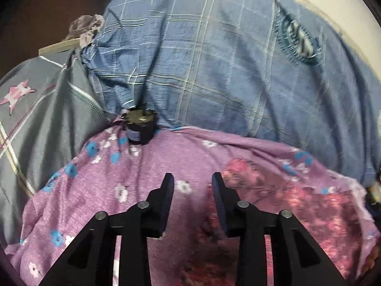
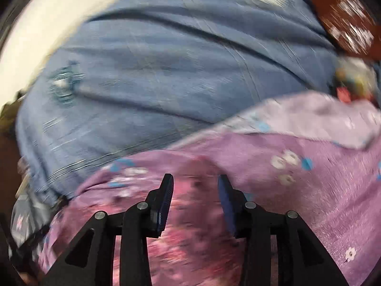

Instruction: Fold small clothes

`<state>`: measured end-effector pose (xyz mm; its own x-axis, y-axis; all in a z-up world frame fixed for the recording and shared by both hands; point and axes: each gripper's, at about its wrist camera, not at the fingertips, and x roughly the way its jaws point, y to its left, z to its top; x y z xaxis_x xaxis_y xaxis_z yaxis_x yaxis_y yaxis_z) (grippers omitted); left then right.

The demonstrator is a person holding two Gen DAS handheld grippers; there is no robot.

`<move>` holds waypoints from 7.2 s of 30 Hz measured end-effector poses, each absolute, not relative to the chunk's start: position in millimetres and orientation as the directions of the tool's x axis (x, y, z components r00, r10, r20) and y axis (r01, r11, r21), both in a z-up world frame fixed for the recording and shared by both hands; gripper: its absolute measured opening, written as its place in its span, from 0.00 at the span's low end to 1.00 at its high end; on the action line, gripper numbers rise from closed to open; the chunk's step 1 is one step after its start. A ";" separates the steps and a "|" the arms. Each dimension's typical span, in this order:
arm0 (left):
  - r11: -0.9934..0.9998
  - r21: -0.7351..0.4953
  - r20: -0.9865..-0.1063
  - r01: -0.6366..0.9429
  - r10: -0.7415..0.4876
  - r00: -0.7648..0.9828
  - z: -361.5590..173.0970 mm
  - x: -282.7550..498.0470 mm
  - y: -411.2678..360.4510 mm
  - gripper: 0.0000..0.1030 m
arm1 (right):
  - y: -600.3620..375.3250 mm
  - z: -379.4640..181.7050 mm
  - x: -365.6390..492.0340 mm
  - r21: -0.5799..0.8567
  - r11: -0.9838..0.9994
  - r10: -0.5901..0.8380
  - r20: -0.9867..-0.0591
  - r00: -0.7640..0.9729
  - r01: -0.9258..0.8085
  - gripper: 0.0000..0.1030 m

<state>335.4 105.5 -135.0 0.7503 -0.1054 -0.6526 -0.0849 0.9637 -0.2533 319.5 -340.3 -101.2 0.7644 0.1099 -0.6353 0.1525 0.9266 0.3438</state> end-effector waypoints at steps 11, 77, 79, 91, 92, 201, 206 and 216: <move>0.974 -0.228 -0.822 -0.015 -0.184 0.539 -184.9 356.8 77.0 0.53 | -303.1 -163.1 352.6 0.228 0.964 0.117 -0.829 0.547 0.138 0.26; 0.878 -0.464 -0.773 -0.119 -0.335 0.539 -133.9 217.8 170.4 0.54 | -111.3 -152.5 236.1 0.461 0.799 0.596 -0.691 0.410 -0.386 0.34; 0.860 -0.492 -0.768 -0.137 -0.355 0.533 -136.5 198.4 165.8 0.54 | -105.4 -163.5 239.9 0.428 0.816 0.565 -0.732 0.381 -0.388 0.31; 0.770 -0.588 -0.729 -0.248 -0.371 0.576 -163.5 170.1 147.0 0.61 | -133.3 -155.9 229.2 0.473 0.794 0.601 -0.707 0.374 -0.382 0.30; 0.770 -0.591 -0.719 -0.241 -0.366 0.592 -164.5 172.0 146.0 0.60 | -135.3 -156.4 227.5 0.475 0.791 0.603 -0.708 0.368 -0.385 0.30; 0.917 -0.167 -0.726 0.363 -0.364 0.583 -133.2 206.3 -93.0 0.69 | -316.5 -123.7 395.8 0.297 0.950 0.221 -0.862 0.457 0.101 0.20; 0.918 -0.170 -0.721 0.357 -0.363 0.590 -135.9 205.3 -88.4 0.71 | -270.0 -135.5 415.1 0.374 0.927 0.346 -0.848 0.402 -0.010 0.19; 0.925 -0.186 -0.726 0.332 -0.357 0.587 -130.7 209.4 -85.3 0.74 | -292.2 -128.8 411.1 0.422 0.906 0.372 -0.820 0.436 0.021 0.22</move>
